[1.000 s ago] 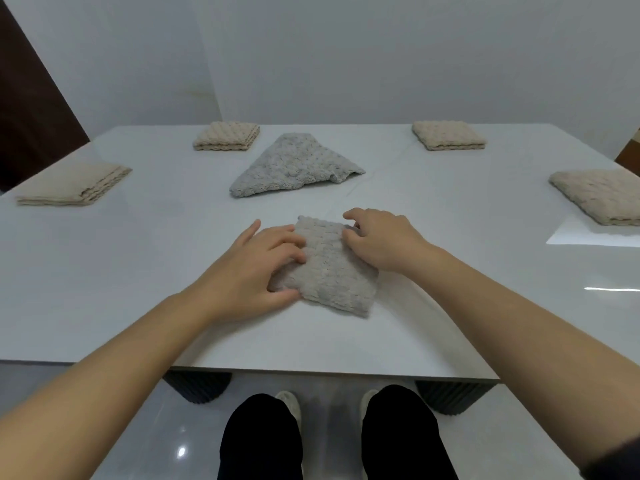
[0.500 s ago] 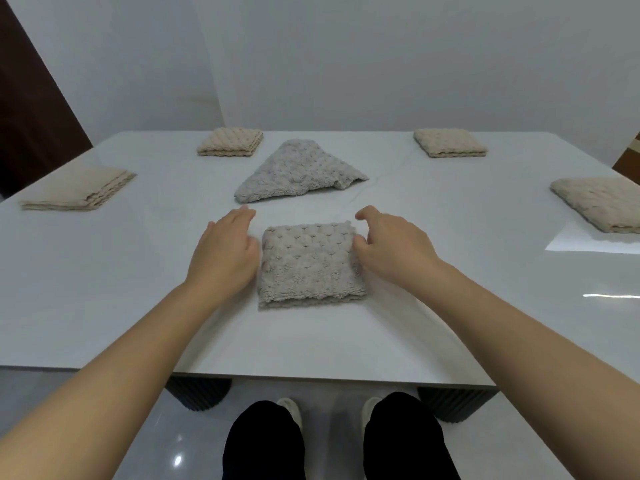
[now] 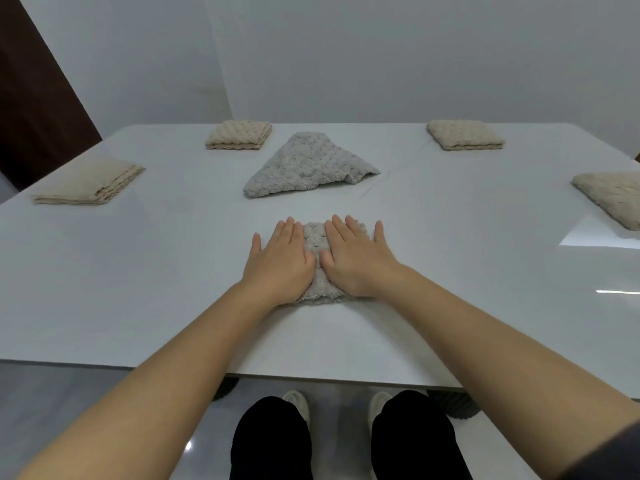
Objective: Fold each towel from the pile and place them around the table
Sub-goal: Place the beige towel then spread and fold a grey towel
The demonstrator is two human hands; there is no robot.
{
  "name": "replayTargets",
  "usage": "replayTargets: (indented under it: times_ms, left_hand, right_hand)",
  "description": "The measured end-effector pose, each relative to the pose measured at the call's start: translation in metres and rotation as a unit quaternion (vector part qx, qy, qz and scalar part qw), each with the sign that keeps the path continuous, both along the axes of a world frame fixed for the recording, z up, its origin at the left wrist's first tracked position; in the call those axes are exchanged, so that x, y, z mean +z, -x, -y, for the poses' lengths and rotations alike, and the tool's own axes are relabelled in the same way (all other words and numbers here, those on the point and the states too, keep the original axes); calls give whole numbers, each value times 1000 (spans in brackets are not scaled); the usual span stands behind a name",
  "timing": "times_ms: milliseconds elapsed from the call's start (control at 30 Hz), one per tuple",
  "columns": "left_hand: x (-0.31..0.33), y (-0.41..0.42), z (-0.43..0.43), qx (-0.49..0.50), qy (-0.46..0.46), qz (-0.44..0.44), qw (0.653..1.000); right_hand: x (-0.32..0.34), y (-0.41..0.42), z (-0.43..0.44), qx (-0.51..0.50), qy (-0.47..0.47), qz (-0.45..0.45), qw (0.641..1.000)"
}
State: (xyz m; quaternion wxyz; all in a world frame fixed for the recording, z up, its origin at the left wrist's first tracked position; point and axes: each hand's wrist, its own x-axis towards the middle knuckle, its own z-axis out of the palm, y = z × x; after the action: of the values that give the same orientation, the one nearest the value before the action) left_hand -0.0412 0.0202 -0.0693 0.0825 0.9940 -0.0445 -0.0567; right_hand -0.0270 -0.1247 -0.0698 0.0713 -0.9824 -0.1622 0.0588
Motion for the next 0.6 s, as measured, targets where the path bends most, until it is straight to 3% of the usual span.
replayTargets:
  times_ms: [133, 333, 467, 600]
  left_hand:
    - [-4, 5, 3, 16, -14, 32, 999]
    - [-1, 6, 3, 12, -34, 60, 998]
    - [6, 5, 13, -29, -12, 103, 994]
    - [-4, 8, 12, -52, 14, 76, 996]
  right_hand:
    - [-8, 6, 1, -13, -27, 51, 998]
    - [-9, 7, 1, -40, -63, 57, 996]
    - [-8, 7, 2, -41, -59, 30, 997]
    - [-3, 3, 7, -17, -61, -8, 998]
